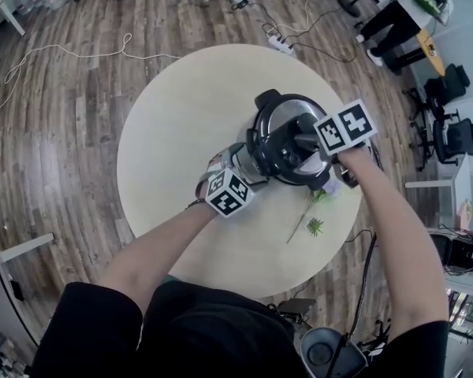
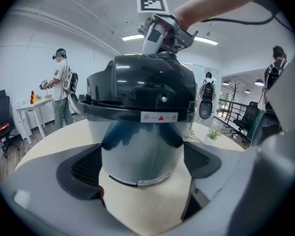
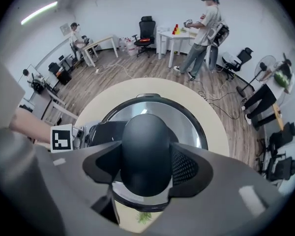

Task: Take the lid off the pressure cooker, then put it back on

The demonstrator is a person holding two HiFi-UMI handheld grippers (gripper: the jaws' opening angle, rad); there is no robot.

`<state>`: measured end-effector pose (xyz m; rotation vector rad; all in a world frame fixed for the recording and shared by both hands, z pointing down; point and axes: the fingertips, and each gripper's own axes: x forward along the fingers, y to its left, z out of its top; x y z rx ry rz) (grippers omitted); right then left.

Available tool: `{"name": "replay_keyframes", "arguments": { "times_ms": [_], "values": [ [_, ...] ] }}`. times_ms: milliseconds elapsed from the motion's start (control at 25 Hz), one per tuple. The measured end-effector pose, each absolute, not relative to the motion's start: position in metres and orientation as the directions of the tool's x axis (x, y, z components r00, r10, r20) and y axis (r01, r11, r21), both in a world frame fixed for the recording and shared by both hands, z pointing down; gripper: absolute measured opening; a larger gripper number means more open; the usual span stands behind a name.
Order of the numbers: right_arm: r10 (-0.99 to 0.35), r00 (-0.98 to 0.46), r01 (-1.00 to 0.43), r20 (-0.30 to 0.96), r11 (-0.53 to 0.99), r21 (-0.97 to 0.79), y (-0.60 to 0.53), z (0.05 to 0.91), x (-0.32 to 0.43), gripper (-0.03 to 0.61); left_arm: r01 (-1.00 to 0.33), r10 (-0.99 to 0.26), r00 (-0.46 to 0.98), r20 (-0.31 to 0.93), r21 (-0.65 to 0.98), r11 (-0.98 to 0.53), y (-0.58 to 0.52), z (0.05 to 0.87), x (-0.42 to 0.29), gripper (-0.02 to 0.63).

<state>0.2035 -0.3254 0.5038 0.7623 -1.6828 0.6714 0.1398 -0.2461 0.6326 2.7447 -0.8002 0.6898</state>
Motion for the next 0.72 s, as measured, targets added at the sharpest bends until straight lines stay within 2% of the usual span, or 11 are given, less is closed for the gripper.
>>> {"name": "replay_keyframes", "arguments": {
  "times_ms": [80, 320, 600, 720],
  "values": [
    [-0.206, -0.220, -0.812, 0.953, 0.580, -0.063, -0.323, 0.500, 0.206, 0.291, -0.543, -0.433, 0.746, 0.506, 0.086, -0.835, -0.240, 0.632, 0.127, 0.429],
    [-0.342, -0.312, -0.877, 0.886, 0.464, -0.130, -0.284, 0.478, 0.237, 0.295, -0.536, -0.420, 0.788, 0.450, 0.166, -0.827, -0.213, 0.601, 0.097, 0.347],
    [-0.511, -0.417, -0.898, 0.752, 0.359, -0.254, -0.172, 0.479, 0.259, 0.276, -0.551, -0.468, 0.804, 0.367, 0.163, -0.818, -0.186, 0.536, 0.070, 0.179],
    [-0.622, -0.432, -0.899, 0.652, 0.348, -0.264, -0.132, 0.467, 0.246, 0.207, -0.577, -0.524, 0.798, 0.299, 0.125, -0.807, -0.180, 0.492, 0.061, 0.102]
  ]
}}
